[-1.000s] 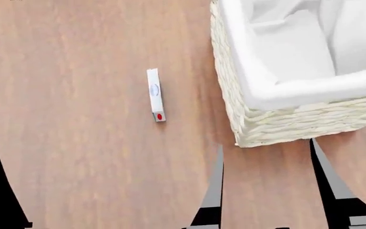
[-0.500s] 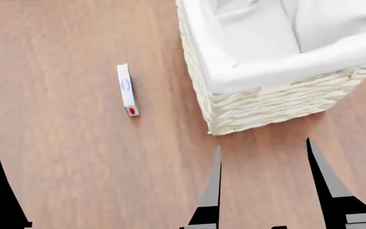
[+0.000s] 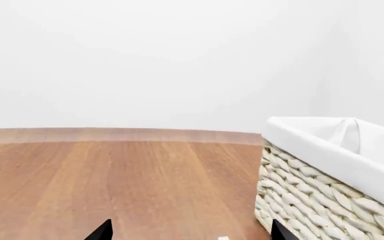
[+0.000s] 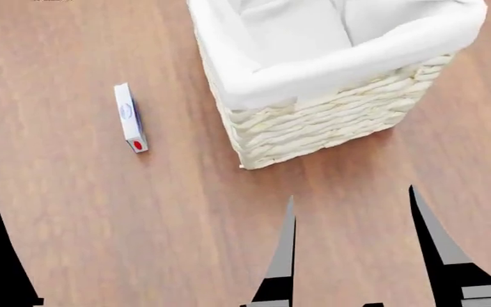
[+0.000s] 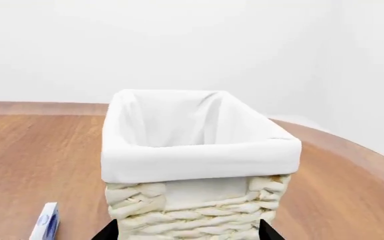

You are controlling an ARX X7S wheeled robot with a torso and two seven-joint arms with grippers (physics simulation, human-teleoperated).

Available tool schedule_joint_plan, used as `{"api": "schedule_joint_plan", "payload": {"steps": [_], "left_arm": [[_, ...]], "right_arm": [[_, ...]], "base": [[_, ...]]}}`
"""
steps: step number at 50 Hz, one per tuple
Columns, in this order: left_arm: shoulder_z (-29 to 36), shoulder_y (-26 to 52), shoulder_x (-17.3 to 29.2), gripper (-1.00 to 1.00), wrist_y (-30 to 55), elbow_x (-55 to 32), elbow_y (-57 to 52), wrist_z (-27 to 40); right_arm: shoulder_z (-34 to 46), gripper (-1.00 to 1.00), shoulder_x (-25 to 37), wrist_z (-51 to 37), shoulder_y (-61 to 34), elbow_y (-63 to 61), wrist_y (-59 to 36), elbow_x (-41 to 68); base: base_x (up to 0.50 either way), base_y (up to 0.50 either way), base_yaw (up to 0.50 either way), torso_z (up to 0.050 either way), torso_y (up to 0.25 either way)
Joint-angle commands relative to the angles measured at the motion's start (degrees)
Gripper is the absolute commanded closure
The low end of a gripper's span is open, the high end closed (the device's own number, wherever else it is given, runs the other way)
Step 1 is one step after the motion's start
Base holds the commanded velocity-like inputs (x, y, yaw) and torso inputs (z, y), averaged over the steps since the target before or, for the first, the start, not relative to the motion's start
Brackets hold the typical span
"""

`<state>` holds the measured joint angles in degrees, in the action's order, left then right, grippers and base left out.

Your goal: Pick up the alphabet soup and the cream cheese box, and put them in the basket.

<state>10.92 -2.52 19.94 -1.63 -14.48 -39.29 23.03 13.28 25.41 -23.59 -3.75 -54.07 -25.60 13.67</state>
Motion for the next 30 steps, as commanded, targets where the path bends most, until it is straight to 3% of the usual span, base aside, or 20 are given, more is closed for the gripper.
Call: {"api": "schedule_joint_plan", "payload": {"steps": [1,11,18,19,24,30], "left_arm": [[0.26,0.18,0.13,-1.0,0.01,0.09,0.1,0.22],[0.14,-0.04,0.3,-1.0,-0.53,-0.45,0.43,0.26],[-0.21,-0.27,0.46,-1.0,-1.32,-1.02,1.36,0.12],[-0.3,-0.29,0.47,-1.0,-1.38,-1.17,1.45,0.15],[0.32,0.24,0.4,-1.0,-1.05,-1.59,1.52,-0.11],[0.19,-0.04,0.59,-1.0,-1.5,-2.01,1.5,-0.16]], "right_arm": [[0.12,-1.0,0.27,-0.16,-0.02,0.17,0.26,0.36],[0.57,-1.0,0.41,-0.77,0.36,-0.94,-0.02,0.44],[1.37,-1.0,1.67,-4.01,0.44,-5.87,-6.0,3.74],[2.47,-1.0,3.54,-6.36,0.06,-5.9,-5.48,4.98],[20.77,-1.0,25.8,-32.25,-9.94,-5.91,5.66,18.55],[33.82,-1.0,32.61,-41.42,-16.18,-5.88,11.93,20.28]], "base": [[0.0,0.0,-0.27,0.0,0.0],[0.0,0.0,-0.13,0.0,0.0],[0.0,0.0,0.0,0.0,0.0],[0.0,0.0,0.0,0.0,0.0],[0.0,0.0,0.0,0.0,0.0],[0.0,0.0,0.0,0.0,0.0]]}}
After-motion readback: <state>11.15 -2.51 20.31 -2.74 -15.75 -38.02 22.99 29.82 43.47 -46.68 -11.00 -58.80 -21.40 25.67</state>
